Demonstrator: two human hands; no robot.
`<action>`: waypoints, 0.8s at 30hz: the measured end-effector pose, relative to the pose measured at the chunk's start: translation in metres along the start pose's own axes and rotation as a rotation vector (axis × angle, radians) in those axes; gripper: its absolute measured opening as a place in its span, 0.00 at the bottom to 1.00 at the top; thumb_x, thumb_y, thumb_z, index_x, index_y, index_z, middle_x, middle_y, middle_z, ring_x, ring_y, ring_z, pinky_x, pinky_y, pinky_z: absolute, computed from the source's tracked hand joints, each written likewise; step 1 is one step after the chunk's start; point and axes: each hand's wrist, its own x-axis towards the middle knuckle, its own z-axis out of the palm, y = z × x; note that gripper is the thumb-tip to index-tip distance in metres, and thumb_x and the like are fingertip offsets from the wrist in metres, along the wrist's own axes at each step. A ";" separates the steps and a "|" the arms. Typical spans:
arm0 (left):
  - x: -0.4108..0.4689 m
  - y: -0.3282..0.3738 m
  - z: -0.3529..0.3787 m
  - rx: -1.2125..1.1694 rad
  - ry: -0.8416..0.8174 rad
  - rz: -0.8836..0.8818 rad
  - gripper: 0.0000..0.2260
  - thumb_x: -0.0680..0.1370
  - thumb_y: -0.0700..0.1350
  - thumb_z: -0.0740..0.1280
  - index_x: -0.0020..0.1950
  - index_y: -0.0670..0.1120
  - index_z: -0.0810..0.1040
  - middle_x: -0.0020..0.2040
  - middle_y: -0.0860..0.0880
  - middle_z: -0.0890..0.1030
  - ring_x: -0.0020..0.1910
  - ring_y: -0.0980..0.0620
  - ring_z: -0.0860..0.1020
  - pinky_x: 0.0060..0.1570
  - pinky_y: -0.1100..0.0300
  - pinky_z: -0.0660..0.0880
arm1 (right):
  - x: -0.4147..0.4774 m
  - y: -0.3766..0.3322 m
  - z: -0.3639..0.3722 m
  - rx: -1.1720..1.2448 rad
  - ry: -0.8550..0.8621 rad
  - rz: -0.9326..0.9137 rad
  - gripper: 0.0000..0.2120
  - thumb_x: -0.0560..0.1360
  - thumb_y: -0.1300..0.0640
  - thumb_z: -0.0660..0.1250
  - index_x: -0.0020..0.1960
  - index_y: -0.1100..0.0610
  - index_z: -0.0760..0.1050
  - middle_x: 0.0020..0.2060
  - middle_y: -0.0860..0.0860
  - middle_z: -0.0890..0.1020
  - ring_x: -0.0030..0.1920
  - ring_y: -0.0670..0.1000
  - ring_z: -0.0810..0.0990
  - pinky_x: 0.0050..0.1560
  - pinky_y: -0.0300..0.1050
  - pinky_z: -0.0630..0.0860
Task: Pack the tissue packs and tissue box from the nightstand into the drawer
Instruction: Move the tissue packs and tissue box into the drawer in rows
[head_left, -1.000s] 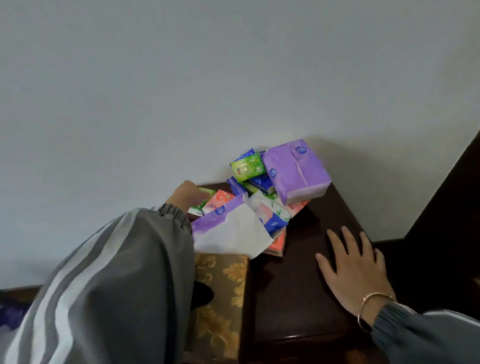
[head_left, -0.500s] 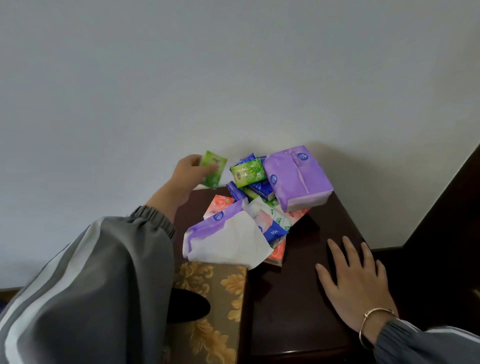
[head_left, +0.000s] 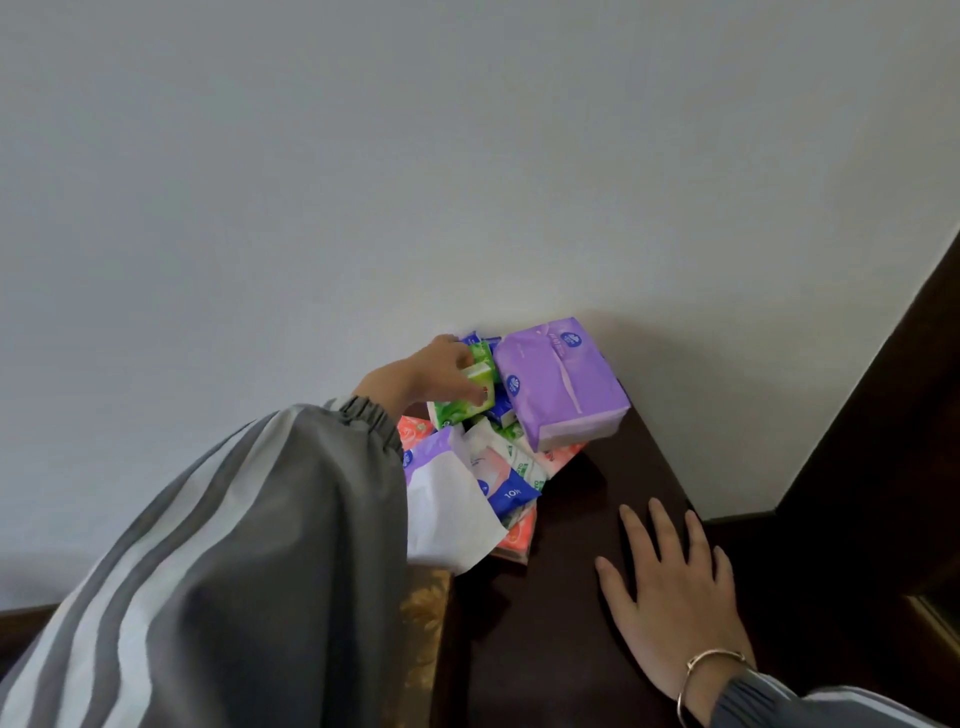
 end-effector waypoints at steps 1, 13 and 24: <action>0.002 0.001 0.002 0.007 0.030 0.009 0.14 0.69 0.51 0.72 0.47 0.47 0.72 0.65 0.44 0.67 0.54 0.46 0.72 0.50 0.54 0.72 | 0.000 0.000 0.000 -0.001 0.002 -0.001 0.32 0.75 0.34 0.44 0.76 0.43 0.45 0.77 0.47 0.49 0.77 0.56 0.45 0.73 0.56 0.51; 0.003 -0.004 0.016 0.097 0.246 -0.056 0.39 0.65 0.60 0.75 0.69 0.46 0.65 0.60 0.45 0.72 0.61 0.44 0.67 0.58 0.50 0.65 | -0.001 0.001 0.001 0.031 0.009 -0.007 0.32 0.75 0.34 0.45 0.76 0.43 0.47 0.77 0.47 0.50 0.77 0.57 0.46 0.73 0.56 0.50; -0.064 -0.019 -0.032 -0.893 0.521 -0.137 0.28 0.67 0.49 0.77 0.59 0.39 0.69 0.49 0.45 0.79 0.46 0.46 0.81 0.39 0.55 0.80 | -0.002 0.001 -0.001 0.041 0.010 0.011 0.31 0.76 0.34 0.45 0.76 0.43 0.46 0.77 0.46 0.49 0.77 0.56 0.46 0.74 0.56 0.51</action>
